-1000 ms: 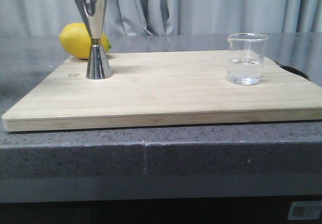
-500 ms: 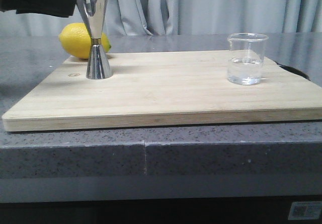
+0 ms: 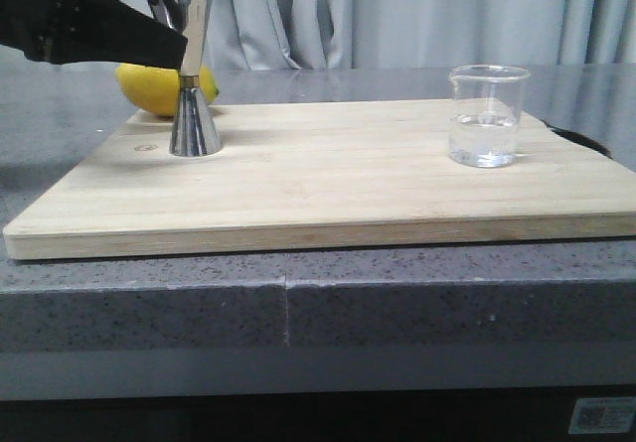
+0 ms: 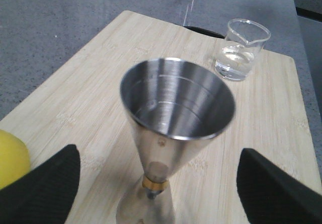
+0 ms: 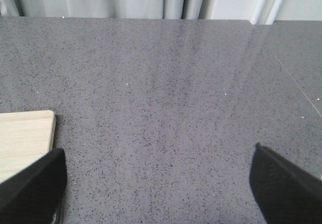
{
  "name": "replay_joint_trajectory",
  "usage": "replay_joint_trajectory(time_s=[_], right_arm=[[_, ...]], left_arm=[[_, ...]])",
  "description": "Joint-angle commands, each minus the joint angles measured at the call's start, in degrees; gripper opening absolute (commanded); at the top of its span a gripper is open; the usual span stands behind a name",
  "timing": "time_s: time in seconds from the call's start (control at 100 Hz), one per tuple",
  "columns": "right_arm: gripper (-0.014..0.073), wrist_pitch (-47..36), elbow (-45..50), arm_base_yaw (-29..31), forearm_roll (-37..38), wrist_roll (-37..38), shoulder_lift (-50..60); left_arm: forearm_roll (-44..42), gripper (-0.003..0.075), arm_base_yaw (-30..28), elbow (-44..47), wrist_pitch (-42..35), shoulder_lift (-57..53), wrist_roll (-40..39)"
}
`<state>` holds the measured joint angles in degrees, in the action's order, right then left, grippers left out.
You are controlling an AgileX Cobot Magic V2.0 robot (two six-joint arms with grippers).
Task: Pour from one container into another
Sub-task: 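Move the left gripper down toward the steel jigger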
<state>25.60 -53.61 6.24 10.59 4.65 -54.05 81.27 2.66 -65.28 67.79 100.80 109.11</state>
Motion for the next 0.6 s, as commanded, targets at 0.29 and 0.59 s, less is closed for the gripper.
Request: replay_joint_trajectory(time_s=[0.29,0.59], right_arm=[[0.0668,-6.1,-1.8,-0.1,1.1,-0.2,-0.8],[0.0668,-6.6,-1.8,-0.1,1.1,-0.2,-0.8]], left_arm=[[7.8,0.0575,0.9,-1.6,5.0,1.3,2.5],[9.3,0.0575,4.2,-1.6,5.0,2.8,4.1]])
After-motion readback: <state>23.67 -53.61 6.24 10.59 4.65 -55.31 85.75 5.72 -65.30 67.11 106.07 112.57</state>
